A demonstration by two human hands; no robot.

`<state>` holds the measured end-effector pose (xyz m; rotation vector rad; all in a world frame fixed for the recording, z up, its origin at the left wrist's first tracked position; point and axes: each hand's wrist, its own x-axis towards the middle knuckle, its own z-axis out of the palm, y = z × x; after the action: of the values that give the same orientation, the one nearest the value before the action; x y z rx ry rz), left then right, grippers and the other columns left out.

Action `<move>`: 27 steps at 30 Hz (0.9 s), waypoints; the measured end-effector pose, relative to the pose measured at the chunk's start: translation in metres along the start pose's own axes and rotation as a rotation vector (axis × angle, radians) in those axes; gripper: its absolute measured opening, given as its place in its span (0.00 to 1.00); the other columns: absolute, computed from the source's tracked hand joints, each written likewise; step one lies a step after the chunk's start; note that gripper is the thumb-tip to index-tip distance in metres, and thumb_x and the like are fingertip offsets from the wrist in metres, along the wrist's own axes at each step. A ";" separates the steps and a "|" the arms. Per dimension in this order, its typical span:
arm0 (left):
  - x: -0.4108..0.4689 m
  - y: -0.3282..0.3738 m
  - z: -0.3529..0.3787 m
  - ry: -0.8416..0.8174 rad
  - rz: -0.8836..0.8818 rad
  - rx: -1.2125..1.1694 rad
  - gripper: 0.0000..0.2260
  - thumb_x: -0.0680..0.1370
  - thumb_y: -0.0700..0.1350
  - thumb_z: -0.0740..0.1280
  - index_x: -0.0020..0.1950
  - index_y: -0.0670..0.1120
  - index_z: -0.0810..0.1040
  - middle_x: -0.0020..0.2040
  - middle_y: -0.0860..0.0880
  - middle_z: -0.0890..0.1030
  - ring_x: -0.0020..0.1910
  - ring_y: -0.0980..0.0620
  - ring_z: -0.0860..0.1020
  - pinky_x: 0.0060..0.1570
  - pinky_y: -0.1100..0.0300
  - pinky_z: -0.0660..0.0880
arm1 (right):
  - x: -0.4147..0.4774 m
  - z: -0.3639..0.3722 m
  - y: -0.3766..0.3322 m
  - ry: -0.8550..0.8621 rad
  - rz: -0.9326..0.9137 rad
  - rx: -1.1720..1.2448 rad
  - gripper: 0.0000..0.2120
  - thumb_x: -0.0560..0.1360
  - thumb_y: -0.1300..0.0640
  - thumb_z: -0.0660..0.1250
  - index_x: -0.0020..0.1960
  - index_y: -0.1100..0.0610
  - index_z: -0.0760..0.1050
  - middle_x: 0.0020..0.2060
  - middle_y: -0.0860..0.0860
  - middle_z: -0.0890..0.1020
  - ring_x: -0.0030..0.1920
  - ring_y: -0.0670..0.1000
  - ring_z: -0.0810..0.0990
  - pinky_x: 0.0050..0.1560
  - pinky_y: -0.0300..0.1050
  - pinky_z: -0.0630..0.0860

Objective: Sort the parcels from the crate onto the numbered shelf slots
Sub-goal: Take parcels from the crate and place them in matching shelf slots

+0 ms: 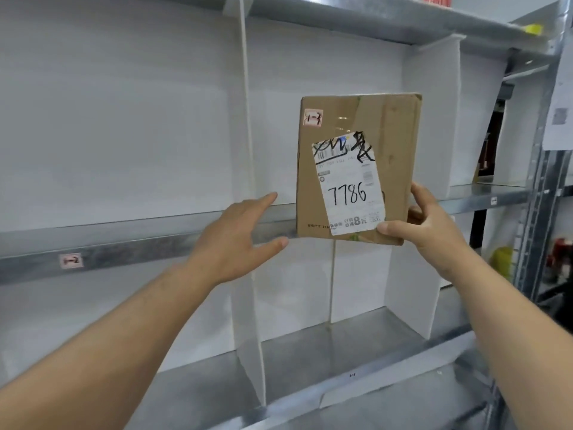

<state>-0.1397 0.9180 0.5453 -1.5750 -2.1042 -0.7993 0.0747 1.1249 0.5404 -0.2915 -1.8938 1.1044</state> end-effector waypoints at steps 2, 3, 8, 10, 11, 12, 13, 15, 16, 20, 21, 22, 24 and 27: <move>0.017 0.006 0.012 0.002 -0.011 0.001 0.34 0.76 0.59 0.65 0.77 0.56 0.54 0.74 0.52 0.64 0.73 0.54 0.61 0.68 0.59 0.61 | 0.018 -0.012 0.015 -0.011 -0.007 -0.009 0.39 0.68 0.66 0.74 0.73 0.45 0.62 0.51 0.48 0.83 0.49 0.42 0.82 0.41 0.29 0.76; 0.025 0.010 0.017 0.007 -0.021 0.006 0.34 0.75 0.59 0.65 0.77 0.56 0.54 0.75 0.52 0.64 0.73 0.53 0.61 0.69 0.57 0.61 | 0.027 -0.018 0.022 -0.021 -0.010 -0.009 0.39 0.69 0.67 0.73 0.73 0.45 0.62 0.51 0.48 0.83 0.49 0.42 0.82 0.42 0.30 0.76; 0.065 0.024 0.042 0.090 -0.125 -0.060 0.36 0.75 0.59 0.67 0.78 0.55 0.54 0.74 0.53 0.64 0.71 0.55 0.65 0.69 0.53 0.66 | 0.079 -0.043 0.047 -0.078 -0.051 0.016 0.39 0.70 0.68 0.72 0.73 0.44 0.62 0.48 0.47 0.83 0.46 0.40 0.83 0.41 0.29 0.76; 0.081 0.029 0.050 0.124 -0.183 -0.104 0.36 0.75 0.57 0.68 0.78 0.53 0.54 0.73 0.52 0.66 0.70 0.55 0.67 0.68 0.51 0.67 | 0.098 -0.045 0.057 -0.121 -0.057 0.023 0.41 0.67 0.65 0.75 0.72 0.41 0.62 0.48 0.48 0.84 0.47 0.41 0.83 0.42 0.30 0.76; 0.089 0.031 0.054 0.145 -0.223 -0.146 0.35 0.75 0.57 0.68 0.78 0.53 0.55 0.73 0.51 0.67 0.69 0.55 0.68 0.68 0.51 0.68 | 0.107 -0.045 0.061 -0.140 -0.061 0.025 0.42 0.66 0.63 0.76 0.72 0.40 0.63 0.47 0.48 0.84 0.47 0.41 0.83 0.42 0.31 0.76; 0.096 0.034 0.056 0.168 -0.266 -0.196 0.35 0.75 0.56 0.68 0.78 0.53 0.55 0.72 0.51 0.68 0.68 0.55 0.69 0.68 0.52 0.68 | 0.116 -0.043 0.065 -0.153 -0.066 0.027 0.42 0.66 0.62 0.76 0.72 0.40 0.63 0.46 0.47 0.84 0.46 0.41 0.82 0.42 0.31 0.76; 0.102 0.036 0.058 0.190 -0.304 -0.237 0.34 0.76 0.56 0.67 0.78 0.53 0.56 0.72 0.52 0.68 0.68 0.56 0.69 0.67 0.54 0.68 | 0.124 -0.040 0.068 -0.160 -0.069 0.031 0.41 0.67 0.63 0.76 0.72 0.40 0.62 0.46 0.47 0.84 0.45 0.40 0.82 0.41 0.30 0.76; 0.113 0.038 0.061 0.209 -0.374 -0.286 0.32 0.77 0.56 0.66 0.77 0.53 0.56 0.70 0.53 0.70 0.66 0.56 0.71 0.65 0.57 0.68 | 0.137 -0.032 0.073 -0.178 -0.075 0.031 0.40 0.69 0.63 0.74 0.73 0.40 0.61 0.45 0.46 0.83 0.45 0.39 0.82 0.41 0.31 0.76; 0.118 0.038 0.062 0.214 -0.403 -0.310 0.31 0.77 0.55 0.66 0.77 0.53 0.57 0.69 0.54 0.72 0.65 0.56 0.72 0.65 0.57 0.68 | 0.143 -0.026 0.076 -0.187 -0.076 0.027 0.40 0.69 0.63 0.74 0.73 0.39 0.61 0.46 0.45 0.82 0.46 0.40 0.82 0.43 0.32 0.76; 0.134 0.031 0.064 0.214 -0.448 -0.332 0.23 0.78 0.50 0.65 0.73 0.57 0.65 0.59 0.55 0.80 0.55 0.55 0.78 0.59 0.57 0.73 | 0.163 -0.003 0.082 -0.231 -0.054 0.045 0.42 0.69 0.61 0.75 0.74 0.39 0.59 0.51 0.48 0.81 0.50 0.45 0.82 0.50 0.38 0.76; 0.137 0.028 0.064 0.219 -0.456 -0.341 0.23 0.78 0.47 0.65 0.72 0.56 0.65 0.58 0.54 0.80 0.54 0.54 0.79 0.57 0.58 0.73 | 0.167 0.003 0.083 -0.250 -0.046 0.046 0.42 0.69 0.61 0.75 0.74 0.39 0.59 0.52 0.49 0.81 0.51 0.46 0.82 0.51 0.39 0.77; 0.139 0.023 0.065 0.223 -0.468 -0.341 0.23 0.78 0.44 0.65 0.72 0.55 0.65 0.57 0.53 0.80 0.53 0.54 0.79 0.55 0.58 0.74 | 0.171 0.008 0.084 -0.272 -0.038 0.045 0.41 0.69 0.61 0.74 0.74 0.39 0.59 0.53 0.49 0.82 0.51 0.47 0.82 0.52 0.41 0.77; 0.144 0.015 0.064 0.228 -0.498 -0.309 0.25 0.78 0.40 0.64 0.73 0.54 0.64 0.54 0.53 0.79 0.52 0.52 0.79 0.54 0.58 0.75 | 0.179 0.016 0.086 -0.311 -0.026 0.020 0.40 0.70 0.62 0.73 0.74 0.40 0.59 0.51 0.49 0.84 0.50 0.47 0.83 0.54 0.45 0.79; 0.146 0.002 0.070 0.222 -0.535 -0.235 0.26 0.77 0.37 0.64 0.72 0.53 0.64 0.53 0.52 0.79 0.53 0.49 0.79 0.52 0.57 0.75 | 0.184 0.026 0.088 -0.356 -0.018 -0.074 0.39 0.71 0.61 0.72 0.74 0.40 0.59 0.50 0.47 0.84 0.51 0.48 0.82 0.56 0.49 0.79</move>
<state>-0.1785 1.0706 0.5827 -0.9556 -2.3513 -1.3700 -0.0701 1.2676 0.5731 -0.1229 -2.2492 1.1318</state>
